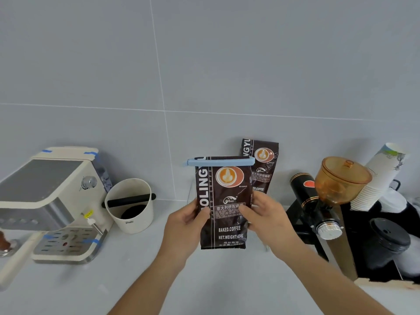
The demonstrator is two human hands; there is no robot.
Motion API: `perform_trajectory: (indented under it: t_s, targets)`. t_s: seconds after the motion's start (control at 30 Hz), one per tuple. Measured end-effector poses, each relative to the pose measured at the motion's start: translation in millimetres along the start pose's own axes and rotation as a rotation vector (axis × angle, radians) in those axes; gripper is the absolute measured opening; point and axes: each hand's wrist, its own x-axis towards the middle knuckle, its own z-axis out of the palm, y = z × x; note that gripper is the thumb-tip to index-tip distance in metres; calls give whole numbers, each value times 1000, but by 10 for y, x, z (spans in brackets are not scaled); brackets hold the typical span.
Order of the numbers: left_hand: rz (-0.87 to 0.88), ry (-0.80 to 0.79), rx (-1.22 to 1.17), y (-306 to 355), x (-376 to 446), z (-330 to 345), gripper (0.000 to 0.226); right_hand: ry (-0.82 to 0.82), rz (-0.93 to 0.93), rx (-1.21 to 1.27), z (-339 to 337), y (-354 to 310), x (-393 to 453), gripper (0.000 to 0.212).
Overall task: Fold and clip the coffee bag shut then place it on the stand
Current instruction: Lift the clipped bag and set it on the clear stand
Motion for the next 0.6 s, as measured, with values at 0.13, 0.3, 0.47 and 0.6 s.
perform_trajectory:
  t_s: [0.13, 0.3, 0.47, 0.6]
  targets:
    - [51, -13, 20, 218, 248, -11, 29, 23, -55, -28, 61, -119, 287, 27]
    - [61, -6, -11, 385, 612, -44, 27, -13, -57, 22, 113, -224, 650, 26]
    - [34, 16, -35, 385, 1023, -31, 27, -19, 25, 89, 153, -164, 1054, 26]
    - [1, 9, -18, 262, 1285, -32, 29, 3, 45, 34, 206, -20, 1302, 30]
